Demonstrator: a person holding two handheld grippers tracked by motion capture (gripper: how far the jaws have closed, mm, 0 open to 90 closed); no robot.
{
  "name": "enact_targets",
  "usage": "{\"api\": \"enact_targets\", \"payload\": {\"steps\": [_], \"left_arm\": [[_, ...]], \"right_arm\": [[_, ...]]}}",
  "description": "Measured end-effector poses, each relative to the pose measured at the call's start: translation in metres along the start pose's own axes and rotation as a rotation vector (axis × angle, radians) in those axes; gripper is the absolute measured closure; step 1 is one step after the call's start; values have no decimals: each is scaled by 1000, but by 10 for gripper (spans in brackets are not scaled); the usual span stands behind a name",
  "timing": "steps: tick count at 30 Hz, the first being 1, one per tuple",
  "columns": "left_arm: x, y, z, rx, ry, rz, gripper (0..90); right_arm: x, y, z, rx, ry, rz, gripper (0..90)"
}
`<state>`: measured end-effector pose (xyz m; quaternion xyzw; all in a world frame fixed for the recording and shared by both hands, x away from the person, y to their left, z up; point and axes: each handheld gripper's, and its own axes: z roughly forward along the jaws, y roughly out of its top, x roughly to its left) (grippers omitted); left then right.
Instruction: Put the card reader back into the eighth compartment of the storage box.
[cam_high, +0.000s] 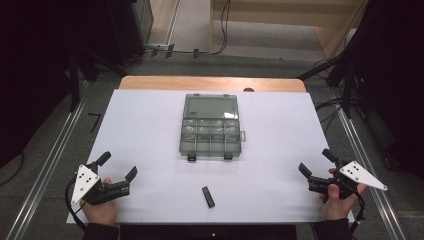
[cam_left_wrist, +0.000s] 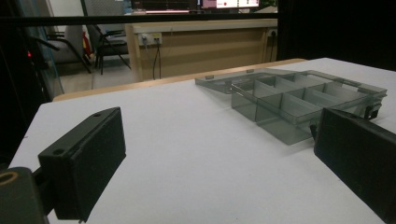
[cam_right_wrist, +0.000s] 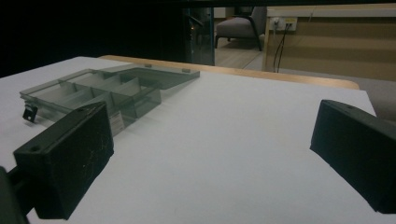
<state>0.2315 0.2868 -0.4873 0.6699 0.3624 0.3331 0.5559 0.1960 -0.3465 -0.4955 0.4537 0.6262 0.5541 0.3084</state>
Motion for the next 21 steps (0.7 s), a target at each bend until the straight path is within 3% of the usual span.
{"api": "enact_targets", "payload": {"steps": [12,21], "left_arm": [[-1,0,1,7,-5,7,23],[-1,0,1,12,-5,12,23]], "right_arm": [[16,11,6,9,41,1,0],[35,25,16,6,133,-18,0]]}}
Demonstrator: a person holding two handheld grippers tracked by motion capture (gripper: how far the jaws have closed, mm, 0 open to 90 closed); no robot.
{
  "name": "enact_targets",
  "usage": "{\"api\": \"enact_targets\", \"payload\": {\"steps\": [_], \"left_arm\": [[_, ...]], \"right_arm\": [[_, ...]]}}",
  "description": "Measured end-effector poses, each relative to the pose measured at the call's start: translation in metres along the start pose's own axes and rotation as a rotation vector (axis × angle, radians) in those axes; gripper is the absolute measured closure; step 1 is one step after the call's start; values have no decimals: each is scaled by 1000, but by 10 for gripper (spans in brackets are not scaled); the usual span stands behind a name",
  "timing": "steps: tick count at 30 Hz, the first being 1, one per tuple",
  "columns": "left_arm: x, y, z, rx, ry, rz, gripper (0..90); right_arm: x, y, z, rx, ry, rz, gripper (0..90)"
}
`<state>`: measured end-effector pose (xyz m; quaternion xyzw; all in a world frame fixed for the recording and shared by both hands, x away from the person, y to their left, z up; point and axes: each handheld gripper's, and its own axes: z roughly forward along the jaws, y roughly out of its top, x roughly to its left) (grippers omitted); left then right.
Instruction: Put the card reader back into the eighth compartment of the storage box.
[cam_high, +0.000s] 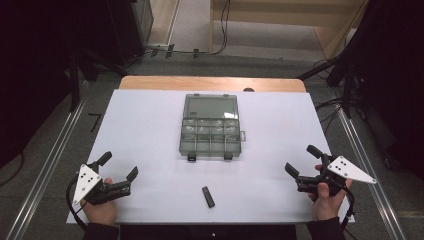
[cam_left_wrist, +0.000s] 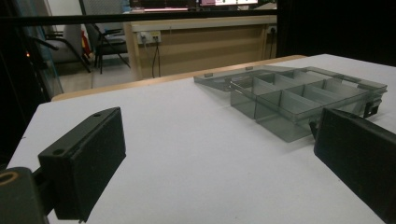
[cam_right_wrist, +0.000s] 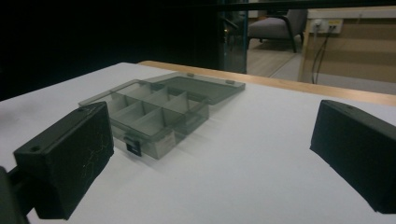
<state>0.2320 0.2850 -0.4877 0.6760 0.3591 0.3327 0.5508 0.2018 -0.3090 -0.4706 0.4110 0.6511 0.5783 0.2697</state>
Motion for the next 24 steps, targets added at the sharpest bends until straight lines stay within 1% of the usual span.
{"api": "enact_targets", "payload": {"steps": [2,3,7,9,11,13,14,15,18,24], "left_arm": [[-1,0,1,3,1,2,23],[-1,0,1,6,2,5,23],[-1,0,1,7,2,3,23],[0,0,1,6,1,1,23],[0,0,1,8,2,0,23],[-1,0,1,9,2,0,23],[-1,0,1,9,2,0,23],[0,0,1,8,2,0,22],[0,0,1,8,3,0,23],[0,0,0,5,5,-4,23]], "right_arm": [[4,3,3,3,15,-9,0],[7,6,7,3,35,-17,0],[15,10,14,16,58,-44,0],[19,12,18,21,73,-48,0],[20,12,20,20,76,-54,0],[25,14,26,29,92,-65,0],[25,14,26,29,92,-65,0],[29,15,30,36,105,-70,0],[34,17,36,42,125,-81,0],[41,22,45,43,156,-87,0]]}}
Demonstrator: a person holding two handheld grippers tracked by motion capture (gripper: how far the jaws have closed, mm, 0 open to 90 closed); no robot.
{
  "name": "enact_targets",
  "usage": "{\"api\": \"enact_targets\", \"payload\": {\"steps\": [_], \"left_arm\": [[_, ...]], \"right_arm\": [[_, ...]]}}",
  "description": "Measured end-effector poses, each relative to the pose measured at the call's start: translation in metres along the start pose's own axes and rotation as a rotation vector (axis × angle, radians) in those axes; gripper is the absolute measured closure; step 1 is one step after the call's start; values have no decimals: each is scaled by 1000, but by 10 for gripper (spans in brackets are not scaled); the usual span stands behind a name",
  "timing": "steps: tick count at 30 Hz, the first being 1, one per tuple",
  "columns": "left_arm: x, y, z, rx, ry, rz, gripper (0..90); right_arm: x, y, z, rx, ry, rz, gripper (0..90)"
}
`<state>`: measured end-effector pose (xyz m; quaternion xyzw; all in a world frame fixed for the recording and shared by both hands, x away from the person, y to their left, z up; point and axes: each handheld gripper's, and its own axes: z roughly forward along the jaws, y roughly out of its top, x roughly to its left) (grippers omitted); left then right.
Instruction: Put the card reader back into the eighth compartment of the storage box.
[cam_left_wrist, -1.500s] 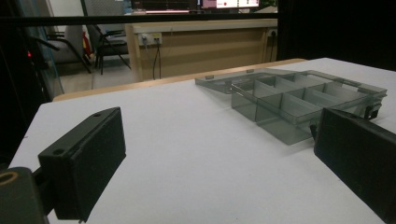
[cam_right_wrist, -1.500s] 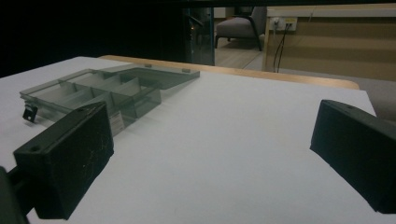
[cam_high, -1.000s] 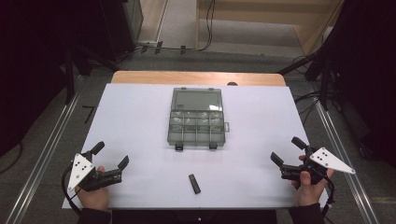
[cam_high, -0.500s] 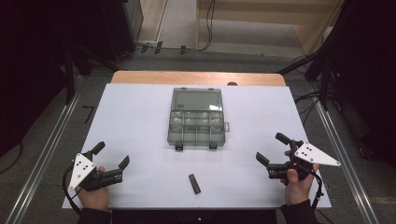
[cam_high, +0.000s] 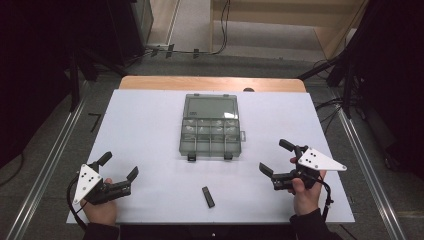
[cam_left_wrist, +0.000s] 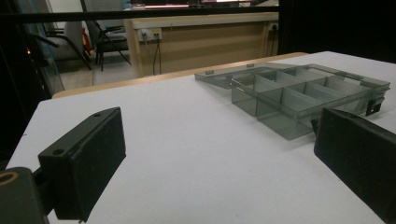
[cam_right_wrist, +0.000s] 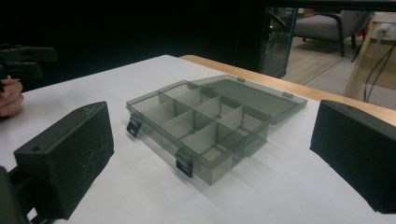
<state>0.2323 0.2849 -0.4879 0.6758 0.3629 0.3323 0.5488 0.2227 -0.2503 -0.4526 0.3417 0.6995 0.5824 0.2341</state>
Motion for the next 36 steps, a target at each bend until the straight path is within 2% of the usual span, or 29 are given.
{"api": "enact_targets", "payload": {"steps": [12,13,14,18,21,23,24,25,26,27,29,32,33,34,35,36], "left_arm": [[0,0,0,-2,0,-2,23],[0,0,0,-1,-1,-2,23],[0,0,0,-1,-1,-3,23],[0,0,0,0,0,-2,23],[0,0,1,8,0,1,23],[0,0,1,8,-5,1,23],[0,0,1,7,-8,0,23],[0,0,1,7,-8,-2,23],[0,0,1,4,-8,-5,23],[1,1,1,4,-10,-7,23],[2,1,0,1,-10,-10,23],[2,1,0,1,-19,-8,23],[1,1,1,3,-20,-8,23],[1,1,1,5,-16,-7,23],[1,1,1,5,-13,-6,23],[1,1,1,5,-13,-7,23]], "right_arm": [[17,14,30,33,86,-54,0],[20,16,35,37,101,-59,35],[21,17,37,31,94,-62,116],[26,19,42,34,96,-70,142],[31,18,46,43,121,-61,144],[34,17,50,61,157,-57,152],[39,16,52,81,167,-67,240],[41,16,53,83,174,-61,278],[41,16,53,83,174,-61,278],[43,14,56,104,213,-46,313],[48,13,58,123,251,-53,376],[53,12,61,148,276,-62,427],[57,10,65,171,311,-58,481],[57,10,65,171,311,-58,481],[61,8,70,202,345,-51,535],[61,8,70,202,345,-51,535]]}}
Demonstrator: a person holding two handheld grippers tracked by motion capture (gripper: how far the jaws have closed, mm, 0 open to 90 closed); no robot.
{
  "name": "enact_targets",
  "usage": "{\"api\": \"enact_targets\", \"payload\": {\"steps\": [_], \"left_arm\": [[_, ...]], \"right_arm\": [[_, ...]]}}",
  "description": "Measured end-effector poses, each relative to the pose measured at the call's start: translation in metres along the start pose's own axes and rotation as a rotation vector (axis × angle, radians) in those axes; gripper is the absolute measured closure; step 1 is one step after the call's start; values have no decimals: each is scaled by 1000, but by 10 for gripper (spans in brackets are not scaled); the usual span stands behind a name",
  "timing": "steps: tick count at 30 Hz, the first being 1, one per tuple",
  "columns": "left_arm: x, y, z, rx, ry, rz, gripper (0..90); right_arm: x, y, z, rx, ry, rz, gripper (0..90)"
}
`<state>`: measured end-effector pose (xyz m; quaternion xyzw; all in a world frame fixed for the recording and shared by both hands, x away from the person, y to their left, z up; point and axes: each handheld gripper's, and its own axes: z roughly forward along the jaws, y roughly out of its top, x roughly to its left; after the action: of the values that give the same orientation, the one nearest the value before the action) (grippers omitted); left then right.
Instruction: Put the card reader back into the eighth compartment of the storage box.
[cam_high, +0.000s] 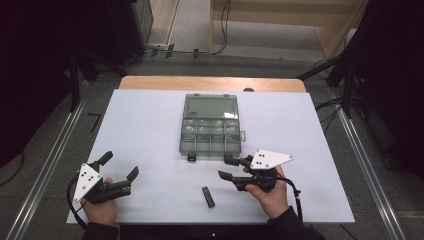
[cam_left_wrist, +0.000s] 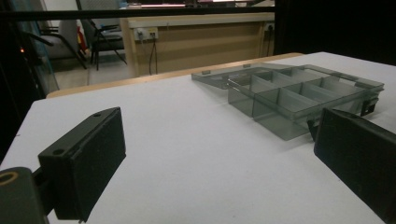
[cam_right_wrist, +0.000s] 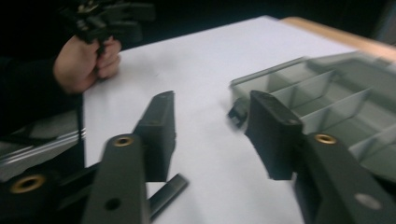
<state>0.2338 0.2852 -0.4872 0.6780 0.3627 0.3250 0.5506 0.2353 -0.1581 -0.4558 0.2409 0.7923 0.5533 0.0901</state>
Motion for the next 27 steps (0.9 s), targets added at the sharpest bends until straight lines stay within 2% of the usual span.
{"api": "enact_targets", "payload": {"steps": [1,3,4,6,9,10,17,23,27], "left_arm": [[0,0,0,0,0,0,23],[0,0,0,-2,-3,1,23],[0,0,0,1,-4,1,23],[0,0,0,5,-6,3,23],[0,0,0,5,-3,2,23],[0,0,0,4,-2,0,23],[0,0,0,3,-4,0,23],[0,0,0,5,-12,0,23],[0,0,0,4,-13,0,23]], "right_arm": [[1,-1,4,26,10,-2,555],[7,-7,15,89,10,-28,658],[7,-7,15,89,10,-28,658],[11,-11,21,109,32,-21,718],[18,-16,30,157,42,-53,772],[20,-17,33,169,49,-63,784],[31,-25,48,261,99,-53,827],[35,-32,52,295,125,-51,875],[37,-35,56,329,143,-55,876]]}}
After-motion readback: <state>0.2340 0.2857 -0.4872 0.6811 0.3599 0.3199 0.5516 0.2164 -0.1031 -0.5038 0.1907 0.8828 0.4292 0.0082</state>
